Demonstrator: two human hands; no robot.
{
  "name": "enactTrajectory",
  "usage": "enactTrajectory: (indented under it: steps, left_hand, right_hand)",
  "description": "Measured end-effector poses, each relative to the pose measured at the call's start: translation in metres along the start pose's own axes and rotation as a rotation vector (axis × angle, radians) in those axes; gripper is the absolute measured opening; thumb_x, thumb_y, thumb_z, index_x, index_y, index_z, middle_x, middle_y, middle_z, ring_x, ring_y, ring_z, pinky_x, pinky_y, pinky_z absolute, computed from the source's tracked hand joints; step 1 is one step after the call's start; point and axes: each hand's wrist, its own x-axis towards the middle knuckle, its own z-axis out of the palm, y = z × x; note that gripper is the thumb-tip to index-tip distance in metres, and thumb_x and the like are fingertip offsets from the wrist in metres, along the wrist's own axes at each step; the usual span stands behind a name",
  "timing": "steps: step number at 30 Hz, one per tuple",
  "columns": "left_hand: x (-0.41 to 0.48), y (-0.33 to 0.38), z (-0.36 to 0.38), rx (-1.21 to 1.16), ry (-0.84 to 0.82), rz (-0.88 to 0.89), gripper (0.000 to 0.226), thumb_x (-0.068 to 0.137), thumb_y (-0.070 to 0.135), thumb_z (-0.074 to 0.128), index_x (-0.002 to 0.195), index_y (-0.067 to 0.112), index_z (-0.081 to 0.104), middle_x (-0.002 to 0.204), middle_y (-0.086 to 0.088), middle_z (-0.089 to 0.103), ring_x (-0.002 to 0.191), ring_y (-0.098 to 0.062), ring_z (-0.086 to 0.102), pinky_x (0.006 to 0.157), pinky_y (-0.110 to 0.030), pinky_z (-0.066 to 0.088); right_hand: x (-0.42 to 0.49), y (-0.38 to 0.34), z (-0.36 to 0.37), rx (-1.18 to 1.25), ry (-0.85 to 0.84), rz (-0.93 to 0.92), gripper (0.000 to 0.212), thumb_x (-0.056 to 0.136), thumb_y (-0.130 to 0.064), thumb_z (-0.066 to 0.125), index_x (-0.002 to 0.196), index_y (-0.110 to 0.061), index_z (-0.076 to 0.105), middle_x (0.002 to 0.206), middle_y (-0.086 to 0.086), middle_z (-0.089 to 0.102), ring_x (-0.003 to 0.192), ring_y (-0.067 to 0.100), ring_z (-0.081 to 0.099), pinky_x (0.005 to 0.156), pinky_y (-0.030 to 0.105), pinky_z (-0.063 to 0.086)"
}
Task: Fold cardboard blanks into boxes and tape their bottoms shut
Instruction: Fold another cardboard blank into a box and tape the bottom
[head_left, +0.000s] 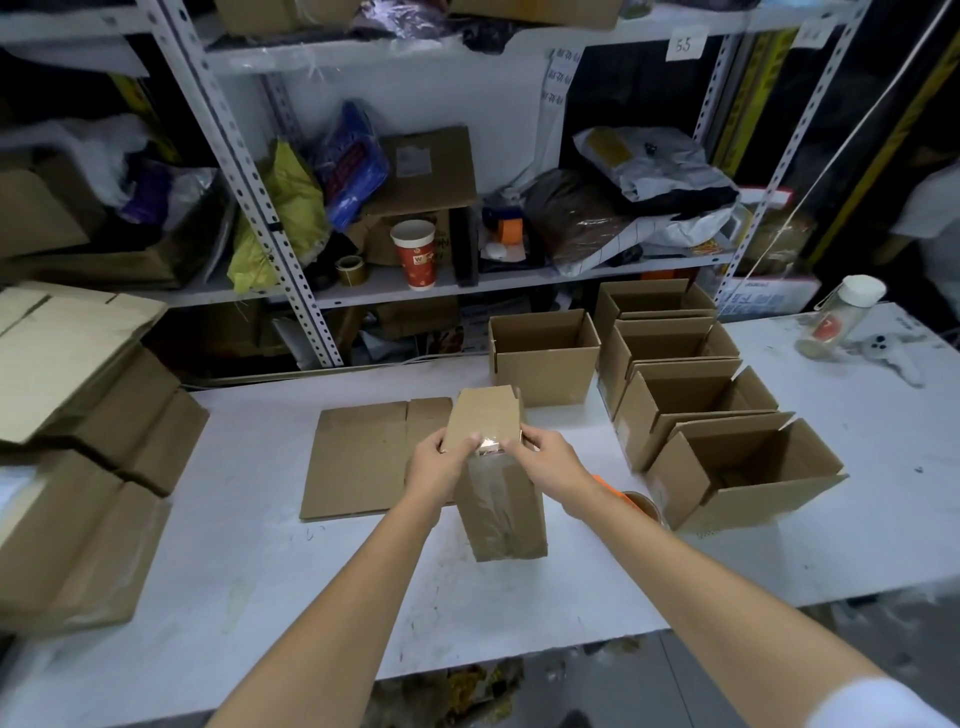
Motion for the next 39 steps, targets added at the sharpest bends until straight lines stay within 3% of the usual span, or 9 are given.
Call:
enactTrajectory:
  steps: [6, 11, 16, 19, 23, 29, 32, 34, 39]
  left_hand:
    - [0.002, -0.001, 0.000, 0.020, -0.034, 0.058, 0.039, 0.084, 0.035, 0.072, 0.122, 0.027, 0.067, 0.108, 0.006, 0.073, 0.097, -0.018, 0.068, 0.086, -0.041, 0.059]
    - [-0.007, 0.003, -0.001, -0.018, -0.187, 0.127, 0.059, 0.088, 0.038, 0.074, 0.142, 0.036, 0.051, 0.127, 0.012, 0.064, 0.117, -0.012, 0.056, 0.082, -0.026, 0.049]
    - [-0.001, 0.006, -0.003, 0.016, -0.143, 0.131, 0.061, 0.087, 0.039, 0.074, 0.143, 0.028, 0.052, 0.130, 0.009, 0.064, 0.123, -0.014, 0.055, 0.090, -0.029, 0.047]
    - [-0.001, 0.009, -0.001, 0.031, -0.135, 0.146, 0.066, 0.086, 0.039, 0.075, 0.145, 0.025, 0.050, 0.130, 0.010, 0.063, 0.124, -0.015, 0.055, 0.099, -0.035, 0.048]
    - [-0.005, 0.008, -0.002, 0.041, -0.101, 0.180, 0.057, 0.089, 0.031, 0.074, 0.141, 0.024, 0.054, 0.109, 0.018, 0.061, 0.116, -0.012, 0.055, 0.090, -0.029, 0.046]
    - [-0.011, 0.029, 0.001, 0.127, -0.177, 0.218, 0.033, 0.091, 0.023, 0.072, 0.114, 0.039, 0.056, 0.094, 0.020, 0.065, 0.094, -0.003, 0.062, 0.076, -0.020, 0.052]
    - [-0.012, 0.040, 0.005, 0.157, -0.245, 0.238, 0.035, 0.092, 0.025, 0.071, 0.126, 0.029, 0.063, 0.112, 0.004, 0.071, 0.109, -0.019, 0.065, 0.085, -0.039, 0.059]
    - [-0.013, 0.044, 0.003, 0.123, -0.242, 0.226, 0.047, 0.094, 0.027, 0.067, 0.140, 0.023, 0.055, 0.132, 0.001, 0.063, 0.118, -0.015, 0.058, 0.090, -0.030, 0.053]
    - [-0.005, 0.031, -0.014, 0.169, -0.018, 0.169, 0.080, 0.091, 0.042, 0.069, 0.156, 0.018, 0.030, 0.160, -0.003, 0.032, 0.146, -0.025, 0.033, 0.115, -0.042, 0.033]
  right_hand:
    - [-0.002, 0.007, -0.005, 0.102, 0.001, 0.034, 0.023, 0.093, -0.036, 0.058, 0.110, -0.033, 0.072, 0.106, -0.013, 0.074, 0.104, 0.017, 0.068, 0.091, 0.045, 0.056]
    - [0.000, 0.002, -0.015, 0.161, 0.003, 0.046, 0.021, 0.103, -0.030, 0.052, 0.121, -0.031, 0.064, 0.105, -0.014, 0.069, 0.093, 0.004, 0.065, 0.072, 0.023, 0.055]
    - [-0.002, 0.004, -0.012, -0.033, -0.039, -0.088, 0.052, 0.101, -0.045, 0.050, 0.151, -0.040, 0.035, 0.140, -0.019, 0.050, 0.132, 0.010, 0.045, 0.106, 0.040, 0.047]
    - [-0.002, 0.006, -0.012, -0.152, -0.031, -0.055, 0.059, 0.101, -0.051, 0.044, 0.155, -0.032, 0.031, 0.156, -0.006, 0.037, 0.139, 0.020, 0.040, 0.108, 0.045, 0.046]
    - [-0.001, 0.008, -0.017, -0.338, -0.093, -0.080, 0.058, 0.102, -0.052, 0.040, 0.155, -0.028, 0.034, 0.154, 0.002, 0.039, 0.142, 0.022, 0.036, 0.114, 0.038, 0.035]
    - [0.001, -0.008, -0.030, -0.756, -0.068, -0.278, 0.085, 0.093, -0.060, 0.055, 0.160, -0.027, 0.015, 0.166, -0.007, 0.012, 0.151, 0.017, 0.014, 0.121, 0.035, 0.018]
    - [-0.001, -0.016, -0.026, -0.804, -0.090, -0.362, 0.080, 0.094, -0.052, 0.059, 0.158, -0.024, 0.021, 0.164, -0.003, 0.023, 0.149, 0.018, 0.024, 0.118, 0.034, 0.025]
    - [-0.002, -0.012, -0.028, -0.749, -0.060, -0.363, 0.074, 0.095, -0.051, 0.058, 0.156, -0.024, 0.026, 0.161, -0.003, 0.031, 0.146, 0.018, 0.032, 0.115, 0.034, 0.031]
    - [0.003, 0.010, -0.048, -0.281, 0.158, -0.141, 0.056, 0.095, -0.057, 0.053, 0.145, -0.033, 0.045, 0.126, -0.007, 0.063, 0.117, 0.018, 0.058, 0.089, 0.031, 0.048]
